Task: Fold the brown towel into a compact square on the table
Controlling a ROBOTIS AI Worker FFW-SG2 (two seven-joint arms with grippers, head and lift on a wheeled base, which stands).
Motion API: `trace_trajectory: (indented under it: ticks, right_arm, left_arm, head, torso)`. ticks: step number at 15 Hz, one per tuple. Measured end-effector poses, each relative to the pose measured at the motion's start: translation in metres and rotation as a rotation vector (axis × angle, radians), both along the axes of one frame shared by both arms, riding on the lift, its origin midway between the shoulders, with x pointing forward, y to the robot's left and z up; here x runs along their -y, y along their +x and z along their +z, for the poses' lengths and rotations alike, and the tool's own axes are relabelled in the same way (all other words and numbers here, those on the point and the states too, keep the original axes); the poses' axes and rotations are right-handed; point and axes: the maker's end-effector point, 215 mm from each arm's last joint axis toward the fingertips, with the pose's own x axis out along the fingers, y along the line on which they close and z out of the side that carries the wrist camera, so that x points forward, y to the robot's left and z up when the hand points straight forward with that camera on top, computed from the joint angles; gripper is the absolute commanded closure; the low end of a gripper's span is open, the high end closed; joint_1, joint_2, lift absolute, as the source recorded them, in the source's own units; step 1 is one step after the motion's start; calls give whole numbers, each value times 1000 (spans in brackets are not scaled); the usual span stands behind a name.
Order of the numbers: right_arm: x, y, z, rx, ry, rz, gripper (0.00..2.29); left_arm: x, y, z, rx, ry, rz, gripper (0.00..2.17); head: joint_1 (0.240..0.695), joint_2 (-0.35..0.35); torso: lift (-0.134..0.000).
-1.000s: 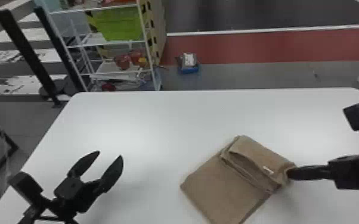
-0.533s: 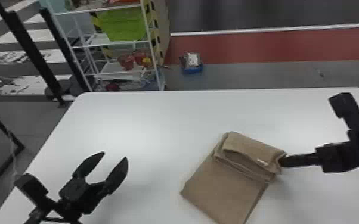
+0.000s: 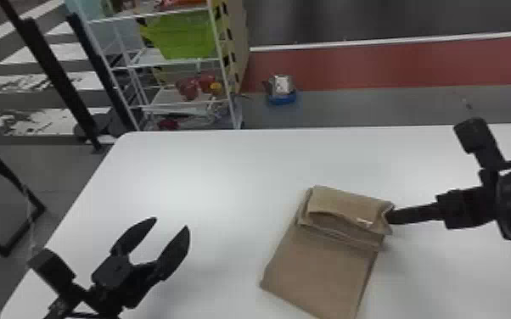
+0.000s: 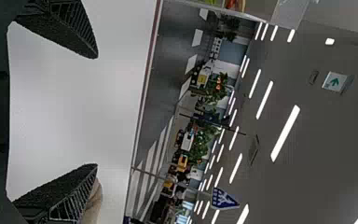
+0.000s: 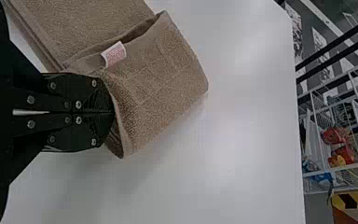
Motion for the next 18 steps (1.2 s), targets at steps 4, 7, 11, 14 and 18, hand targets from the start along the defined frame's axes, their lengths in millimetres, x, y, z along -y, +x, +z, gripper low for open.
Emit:
trace_trajectory:
  ticks: [4, 7, 11, 14, 18]
  right_arm:
    - [-26, 12, -7, 35, -16, 50, 1963]
    - [-41, 26, -15, 79, -43, 83, 1963]
    - [-48, 47, -18, 173, -75, 115, 1959]
    - [-51, 56, -19, 193, -76, 120, 1959]
    - [-62, 51, -14, 201, -37, 163, 1507]
  left_arm:
    - [0, -1, 1, 1, 3, -1, 46]
    - [-1, -1, 2, 2, 4, 2, 46]
    - [-3, 0, 2, 3, 4, 6, 46]
    - [-4, 2, 0, 1, 0, 11, 46]
    - [-3, 5, -2, -1, -3, 11, 46]
  head:
    - [695, 228]
    - [695, 248]
    - [695, 252]
    - [695, 252]
    - [695, 257]
  torso:
    - [-134]
    - [-134]
    - [-134]
    - [-134]
    - [-134]
